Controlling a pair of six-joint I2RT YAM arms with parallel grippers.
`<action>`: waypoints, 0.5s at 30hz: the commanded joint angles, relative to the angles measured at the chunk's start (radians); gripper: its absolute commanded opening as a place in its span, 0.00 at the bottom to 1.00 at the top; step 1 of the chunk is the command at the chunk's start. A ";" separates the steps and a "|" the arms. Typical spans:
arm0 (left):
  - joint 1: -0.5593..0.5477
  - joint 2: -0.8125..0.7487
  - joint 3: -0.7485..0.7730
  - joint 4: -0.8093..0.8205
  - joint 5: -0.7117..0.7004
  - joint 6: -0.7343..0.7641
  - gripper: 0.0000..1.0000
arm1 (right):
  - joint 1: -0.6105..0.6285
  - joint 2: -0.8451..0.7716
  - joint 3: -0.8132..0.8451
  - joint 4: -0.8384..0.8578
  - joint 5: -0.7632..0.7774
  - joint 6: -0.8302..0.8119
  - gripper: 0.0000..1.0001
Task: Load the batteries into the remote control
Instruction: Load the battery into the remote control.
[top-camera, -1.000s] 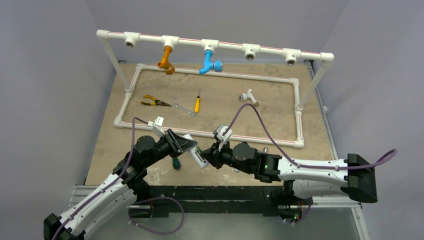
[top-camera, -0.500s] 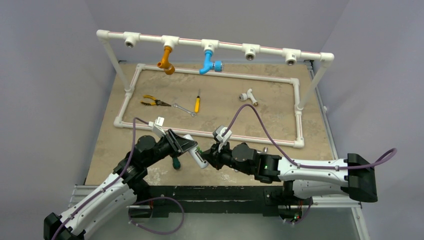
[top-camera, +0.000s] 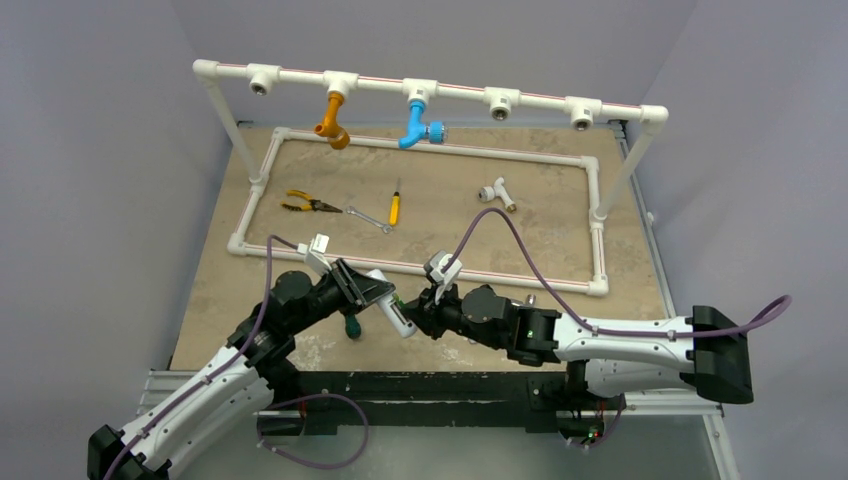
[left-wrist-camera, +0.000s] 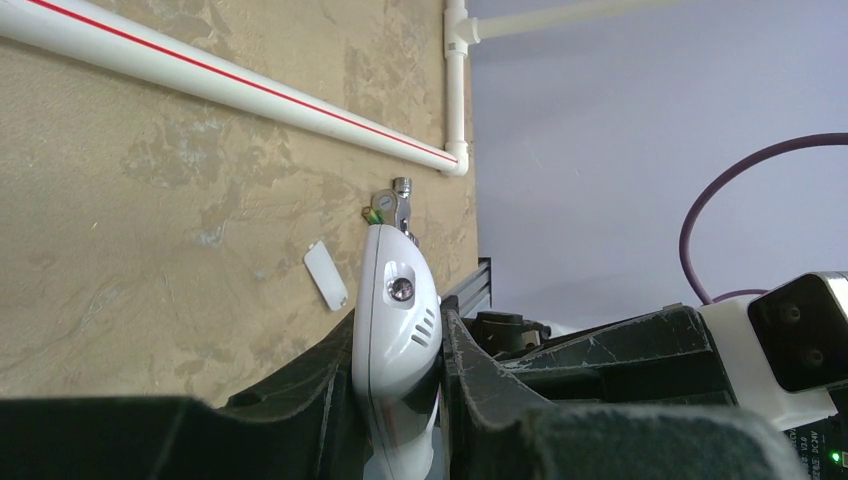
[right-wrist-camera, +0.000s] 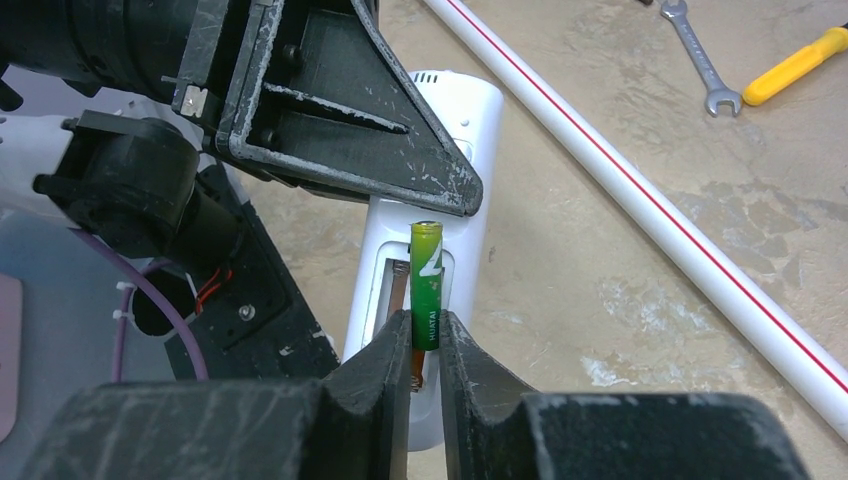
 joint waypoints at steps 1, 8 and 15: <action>0.006 -0.008 -0.005 0.092 0.025 -0.026 0.00 | 0.006 0.009 0.043 0.001 0.002 0.005 0.13; 0.005 -0.009 -0.006 0.094 0.026 -0.027 0.00 | 0.008 0.015 0.053 -0.022 0.003 -0.006 0.17; 0.004 -0.013 -0.008 0.092 0.026 -0.027 0.00 | 0.008 0.015 0.053 -0.022 -0.003 -0.008 0.21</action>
